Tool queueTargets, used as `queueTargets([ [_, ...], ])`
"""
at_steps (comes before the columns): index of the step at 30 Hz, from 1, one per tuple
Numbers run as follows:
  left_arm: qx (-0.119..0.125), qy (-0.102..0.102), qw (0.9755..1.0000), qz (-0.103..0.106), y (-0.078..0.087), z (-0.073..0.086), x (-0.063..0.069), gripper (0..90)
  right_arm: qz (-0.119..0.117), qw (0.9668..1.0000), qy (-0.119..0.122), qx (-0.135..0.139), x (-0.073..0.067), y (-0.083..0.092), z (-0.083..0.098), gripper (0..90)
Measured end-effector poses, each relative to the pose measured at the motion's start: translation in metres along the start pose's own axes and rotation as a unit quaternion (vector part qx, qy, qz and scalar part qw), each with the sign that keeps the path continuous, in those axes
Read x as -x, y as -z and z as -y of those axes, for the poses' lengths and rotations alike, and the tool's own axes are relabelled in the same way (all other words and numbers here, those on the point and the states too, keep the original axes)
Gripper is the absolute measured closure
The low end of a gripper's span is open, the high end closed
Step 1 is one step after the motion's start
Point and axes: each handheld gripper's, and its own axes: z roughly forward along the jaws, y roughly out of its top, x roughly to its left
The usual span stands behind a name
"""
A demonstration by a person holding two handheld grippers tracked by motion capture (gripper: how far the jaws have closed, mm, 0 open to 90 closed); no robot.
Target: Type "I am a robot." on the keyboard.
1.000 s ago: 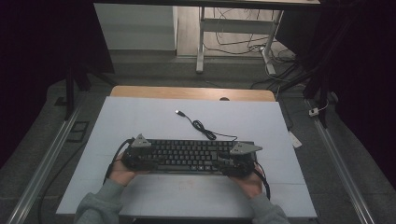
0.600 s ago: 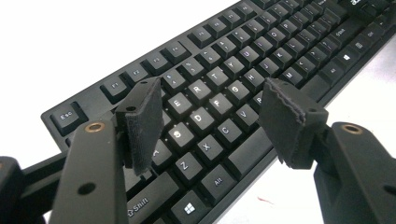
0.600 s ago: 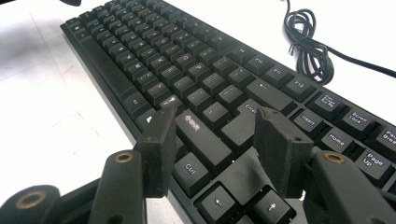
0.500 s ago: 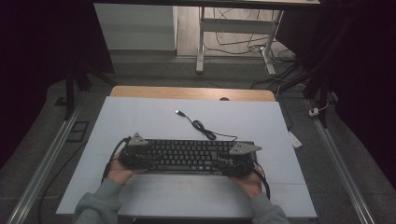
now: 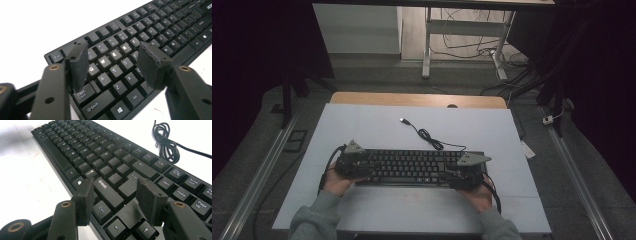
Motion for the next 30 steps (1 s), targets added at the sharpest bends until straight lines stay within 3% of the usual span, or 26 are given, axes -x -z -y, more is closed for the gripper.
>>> queueTargets([
  [13,-0.021,0.002,0.9998,0.006,-0.004,0.004,-0.006,67.5,0.002,1.0,0.004,-0.007,-0.001,-0.001,0.0,48.3],
  [21,-0.043,-0.009,0.999,0.003,-0.007,0.006,-0.007,87.1,0.002,0.9999,0.005,-0.01,-0.001,-0.001,0.0,48.3],
  [30,-0.057,-0.015,0.9982,-0.001,-0.012,0.008,-0.008,89.1,0.001,0.9999,0.006,-0.01,-0.001,-0.002,0.001,48.2],
])
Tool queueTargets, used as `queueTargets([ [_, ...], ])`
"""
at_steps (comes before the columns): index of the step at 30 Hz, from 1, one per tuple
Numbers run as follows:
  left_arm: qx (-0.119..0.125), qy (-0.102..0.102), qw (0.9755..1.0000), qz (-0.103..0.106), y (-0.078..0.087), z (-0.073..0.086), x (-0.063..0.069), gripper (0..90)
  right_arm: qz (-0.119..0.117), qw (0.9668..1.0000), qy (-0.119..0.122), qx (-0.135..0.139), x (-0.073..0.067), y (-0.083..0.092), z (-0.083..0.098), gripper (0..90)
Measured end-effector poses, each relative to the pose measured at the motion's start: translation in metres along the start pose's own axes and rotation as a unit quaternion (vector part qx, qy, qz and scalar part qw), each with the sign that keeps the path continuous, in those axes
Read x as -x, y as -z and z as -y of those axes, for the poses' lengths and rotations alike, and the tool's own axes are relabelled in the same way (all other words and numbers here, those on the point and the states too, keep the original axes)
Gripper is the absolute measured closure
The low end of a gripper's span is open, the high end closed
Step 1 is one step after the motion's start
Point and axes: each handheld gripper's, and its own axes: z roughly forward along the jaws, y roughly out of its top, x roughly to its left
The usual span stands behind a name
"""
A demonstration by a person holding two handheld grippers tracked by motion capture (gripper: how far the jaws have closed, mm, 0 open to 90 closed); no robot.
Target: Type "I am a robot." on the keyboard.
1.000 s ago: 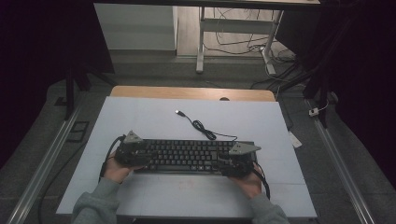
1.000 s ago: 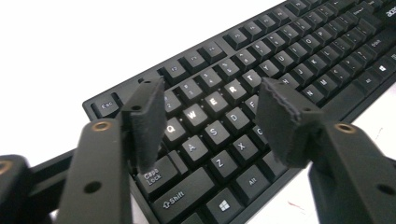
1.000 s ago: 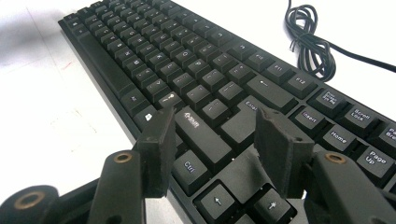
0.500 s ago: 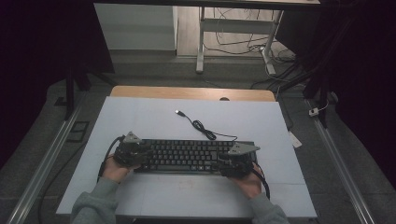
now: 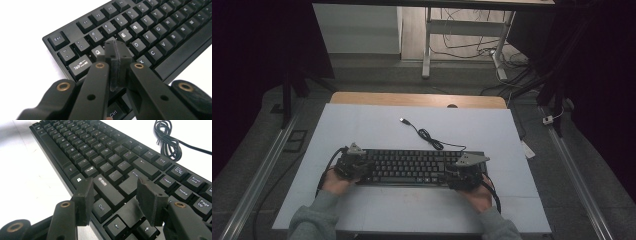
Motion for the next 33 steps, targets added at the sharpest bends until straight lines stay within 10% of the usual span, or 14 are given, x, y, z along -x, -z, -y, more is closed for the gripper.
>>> queueTargets([
  [33,-0.012,-0.008,0.9998,-0.015,-0.0091,0.0004,0.0052,89.1,0.004,1.0,0.004,-0.004,-0.0008,-0.0004,-0.0002,48.1],
])
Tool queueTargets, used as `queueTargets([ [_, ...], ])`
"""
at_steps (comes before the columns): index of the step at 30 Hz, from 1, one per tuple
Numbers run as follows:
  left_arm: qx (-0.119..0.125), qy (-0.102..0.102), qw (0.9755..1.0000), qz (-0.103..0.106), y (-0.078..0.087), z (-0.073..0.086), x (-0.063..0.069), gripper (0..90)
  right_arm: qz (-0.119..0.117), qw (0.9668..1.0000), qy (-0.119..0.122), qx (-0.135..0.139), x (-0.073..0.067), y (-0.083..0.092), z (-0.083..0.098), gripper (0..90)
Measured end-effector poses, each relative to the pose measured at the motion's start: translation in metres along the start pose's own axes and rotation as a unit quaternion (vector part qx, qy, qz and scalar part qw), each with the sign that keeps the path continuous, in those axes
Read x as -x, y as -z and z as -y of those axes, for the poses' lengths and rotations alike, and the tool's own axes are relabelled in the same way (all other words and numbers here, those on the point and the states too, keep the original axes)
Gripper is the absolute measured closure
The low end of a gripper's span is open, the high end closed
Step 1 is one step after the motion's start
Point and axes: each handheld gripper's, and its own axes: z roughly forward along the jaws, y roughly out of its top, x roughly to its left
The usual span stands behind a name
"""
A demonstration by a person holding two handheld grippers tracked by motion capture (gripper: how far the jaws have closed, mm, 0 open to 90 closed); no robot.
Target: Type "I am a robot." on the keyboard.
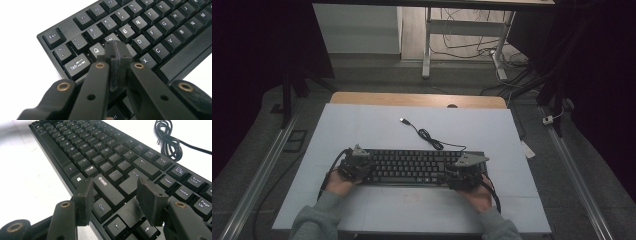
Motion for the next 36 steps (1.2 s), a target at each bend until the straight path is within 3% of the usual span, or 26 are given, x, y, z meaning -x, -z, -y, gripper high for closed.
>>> queueTargets([
  [10,0.044,0.003,0.999,0.01,0.013,-0.003,0.001,88.4,-0.002,1.0,0.001,0.009,-0.001,0.001,0.0,48.2],
  [14,0.071,0.011,0.9972,0.022,0.019,-0.004,0.001,77.4,-0.003,1.0,0.001,0.009,-0.001,0.0,0.0,48.1],
  [19,0.091,0.019,0.9955,0.017,0.023,-0.004,0.0,57.7,-0.002,1.0,0.002,0.006,0.0,0.0,0.0,48.1],
  [25,0.094,0.023,0.9951,0.021,0.024,-0.004,0.0,49.0,-0.001,1.0,0.003,0.004,0.0,0.0,0.0,48.0],
  [30,0.102,0.031,0.9935,0.039,0.026,-0.005,0.001,45.8,-0.002,1.0,0.003,0.004,0.0,0.0,0.0,47.9],
  [36,0.099,0.029,0.9939,0.037,0.026,-0.005,0.002,43.3,-0.004,1.0,0.004,0.005,-0.001,-0.001,0.0,47.9],
])
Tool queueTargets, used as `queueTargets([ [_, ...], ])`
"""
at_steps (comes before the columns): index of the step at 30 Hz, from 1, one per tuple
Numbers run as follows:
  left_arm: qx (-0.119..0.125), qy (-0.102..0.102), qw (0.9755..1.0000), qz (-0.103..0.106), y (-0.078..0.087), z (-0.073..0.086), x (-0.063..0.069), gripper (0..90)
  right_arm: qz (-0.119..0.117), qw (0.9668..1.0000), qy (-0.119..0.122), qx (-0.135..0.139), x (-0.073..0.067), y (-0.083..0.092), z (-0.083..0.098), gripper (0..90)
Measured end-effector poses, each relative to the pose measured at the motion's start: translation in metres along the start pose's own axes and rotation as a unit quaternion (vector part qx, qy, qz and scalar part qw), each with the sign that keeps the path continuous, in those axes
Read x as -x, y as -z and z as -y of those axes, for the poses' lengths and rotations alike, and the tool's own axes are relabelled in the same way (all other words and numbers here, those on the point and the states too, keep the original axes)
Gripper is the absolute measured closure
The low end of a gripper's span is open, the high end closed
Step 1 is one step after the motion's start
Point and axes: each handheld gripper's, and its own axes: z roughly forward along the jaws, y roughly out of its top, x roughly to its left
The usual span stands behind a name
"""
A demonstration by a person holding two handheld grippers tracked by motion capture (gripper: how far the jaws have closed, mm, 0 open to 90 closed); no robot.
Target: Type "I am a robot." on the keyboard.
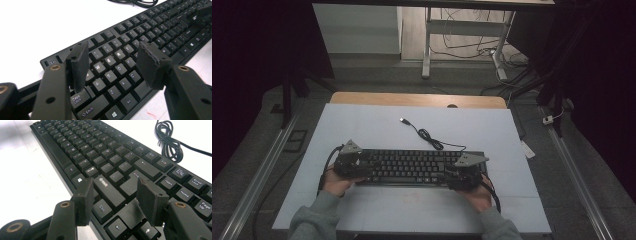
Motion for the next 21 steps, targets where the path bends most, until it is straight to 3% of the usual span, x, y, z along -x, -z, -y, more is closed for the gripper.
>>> queueTargets([
  [11,-0.007,-0.003,1.0,-0.002,-0.002,0.0,0.001,40.9,-0.011,0.9999,-0.004,0.01,-0.005,-0.001,-0.003,48.0],
  [21,-0.017,-0.011,0.9998,-0.006,-0.006,0.001,0.003,39.4,-0.028,0.9994,-0.005,0.021,-0.013,-0.007,-0.019,51.0],
])
